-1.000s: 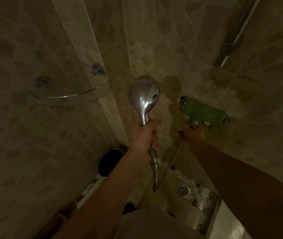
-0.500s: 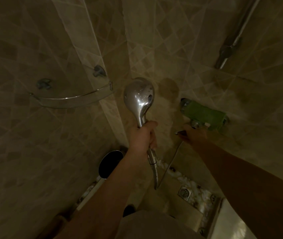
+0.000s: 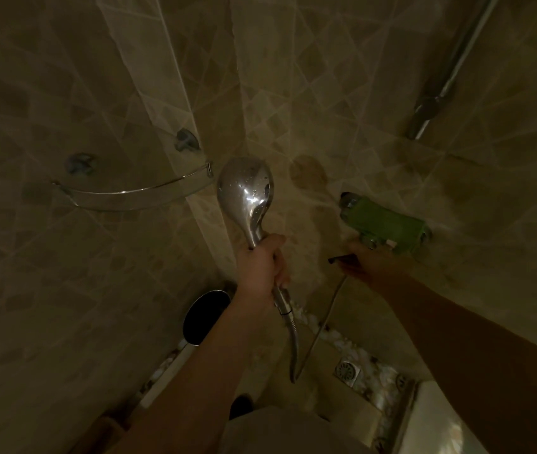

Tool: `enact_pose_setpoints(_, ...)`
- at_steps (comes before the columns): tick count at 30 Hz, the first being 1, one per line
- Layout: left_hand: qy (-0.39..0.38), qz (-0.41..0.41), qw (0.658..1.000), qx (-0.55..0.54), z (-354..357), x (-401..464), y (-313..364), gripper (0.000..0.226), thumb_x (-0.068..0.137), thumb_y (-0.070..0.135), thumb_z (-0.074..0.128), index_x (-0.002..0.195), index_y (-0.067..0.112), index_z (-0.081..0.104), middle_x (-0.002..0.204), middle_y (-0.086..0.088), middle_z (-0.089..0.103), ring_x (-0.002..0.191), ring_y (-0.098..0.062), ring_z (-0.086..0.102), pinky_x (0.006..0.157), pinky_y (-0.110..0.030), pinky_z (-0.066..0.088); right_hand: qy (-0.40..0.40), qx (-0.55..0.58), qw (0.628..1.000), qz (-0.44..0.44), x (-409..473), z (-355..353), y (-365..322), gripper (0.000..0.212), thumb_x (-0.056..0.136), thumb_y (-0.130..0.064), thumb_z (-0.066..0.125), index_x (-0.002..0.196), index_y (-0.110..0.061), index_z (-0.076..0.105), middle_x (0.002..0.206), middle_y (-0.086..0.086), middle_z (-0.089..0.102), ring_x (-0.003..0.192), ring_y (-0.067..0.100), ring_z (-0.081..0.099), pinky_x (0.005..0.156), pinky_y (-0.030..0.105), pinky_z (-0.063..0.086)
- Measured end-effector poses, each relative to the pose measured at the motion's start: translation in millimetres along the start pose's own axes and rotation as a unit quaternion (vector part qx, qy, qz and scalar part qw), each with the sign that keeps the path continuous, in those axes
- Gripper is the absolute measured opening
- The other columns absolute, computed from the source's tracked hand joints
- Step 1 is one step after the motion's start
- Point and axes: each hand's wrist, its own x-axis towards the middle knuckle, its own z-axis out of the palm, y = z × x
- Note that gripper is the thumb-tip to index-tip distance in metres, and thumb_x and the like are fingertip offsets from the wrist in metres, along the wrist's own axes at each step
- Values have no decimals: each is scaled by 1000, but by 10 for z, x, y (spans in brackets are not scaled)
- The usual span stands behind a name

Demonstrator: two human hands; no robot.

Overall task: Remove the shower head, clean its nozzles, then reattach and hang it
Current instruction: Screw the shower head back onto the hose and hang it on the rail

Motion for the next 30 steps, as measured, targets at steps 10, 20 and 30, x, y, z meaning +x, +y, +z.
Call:
enact_pose_setpoints(10,7,-14,1000,3,-43,48,-7,42,83,10,63,48,18,41,42,-3,33,33,-19,28,41,-25,32,9,12,1000,-11,-33,22,0,16,94,-14,60,104,-2,58,90,17,65,72,25,66,74,41,56)
enact_pose_setpoints(20,10,-20,1000,-4,-60,19,22,41,82,10,65,49,18,41,44,-3,34,34,-18,28,42,-26,30,0,-21,1000,-10,-105,31,-26,21,97,-18,56,110,-1,54,78,16,66,64,26,63,69,45,56)
enact_pose_setpoints(30,22,-23,999,-6,-100,-8,45,42,85,9,66,51,18,42,45,-3,35,35,-17,30,40,-25,32,12,1,1000,-2,-143,97,15,29,98,-16,55,118,4,54,73,14,65,46,17,64,43,28,53)
